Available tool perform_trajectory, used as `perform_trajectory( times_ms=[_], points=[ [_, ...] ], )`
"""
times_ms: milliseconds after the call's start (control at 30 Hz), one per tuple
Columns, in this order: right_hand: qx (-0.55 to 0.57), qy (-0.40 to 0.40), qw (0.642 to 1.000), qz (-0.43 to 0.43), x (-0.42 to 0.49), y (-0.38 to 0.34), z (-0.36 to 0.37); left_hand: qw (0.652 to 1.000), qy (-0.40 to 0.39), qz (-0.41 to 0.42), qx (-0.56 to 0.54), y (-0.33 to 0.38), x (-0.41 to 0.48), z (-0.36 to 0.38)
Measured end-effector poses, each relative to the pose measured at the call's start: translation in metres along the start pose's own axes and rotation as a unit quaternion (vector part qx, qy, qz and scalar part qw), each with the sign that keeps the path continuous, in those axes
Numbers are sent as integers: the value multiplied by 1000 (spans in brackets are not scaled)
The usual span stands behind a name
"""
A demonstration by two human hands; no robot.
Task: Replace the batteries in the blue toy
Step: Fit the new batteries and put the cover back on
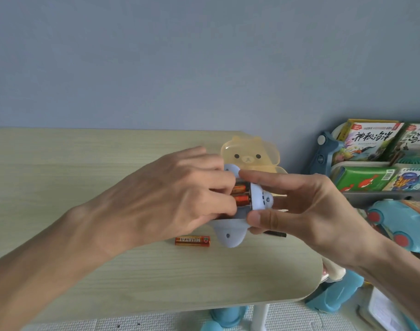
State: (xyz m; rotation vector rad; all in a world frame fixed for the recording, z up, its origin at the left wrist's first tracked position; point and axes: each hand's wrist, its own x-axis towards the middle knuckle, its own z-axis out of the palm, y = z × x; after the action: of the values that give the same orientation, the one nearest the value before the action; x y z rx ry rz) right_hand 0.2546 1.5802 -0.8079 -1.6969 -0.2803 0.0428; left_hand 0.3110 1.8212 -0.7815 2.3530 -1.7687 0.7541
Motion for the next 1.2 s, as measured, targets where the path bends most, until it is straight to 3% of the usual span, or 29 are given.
perform_trajectory(
  times_ms=[267,400,567,633,833,900,967,1100,1200],
  points=[
    [48,31,998,-5,3,-2,-13,983,130,-94,-90,-14,-11,-8],
    [46,38,998,12,-1,7,-18,977,58,-134,-158,-6,-36,1],
    [62,38,997,17,-3,9,-17,963,-133,-178,-154,8,-53,16],
    [68,37,997,16,-2,8,-16,957,-139,-191,-167,11,-54,20],
    [78,31,996,11,-4,5,-15,959,-109,-196,-173,9,-51,19],
    [76,31,997,10,-6,5,-14,956,-67,-221,-183,5,-48,9],
    [75,30,997,10,-6,7,-13,937,8,-260,-235,0,-44,-4],
    [83,26,996,10,-4,8,-9,856,148,-293,-398,-4,-32,-22],
    [79,22,997,11,-3,8,-4,845,165,-304,-408,4,-22,-18]
  ],
)
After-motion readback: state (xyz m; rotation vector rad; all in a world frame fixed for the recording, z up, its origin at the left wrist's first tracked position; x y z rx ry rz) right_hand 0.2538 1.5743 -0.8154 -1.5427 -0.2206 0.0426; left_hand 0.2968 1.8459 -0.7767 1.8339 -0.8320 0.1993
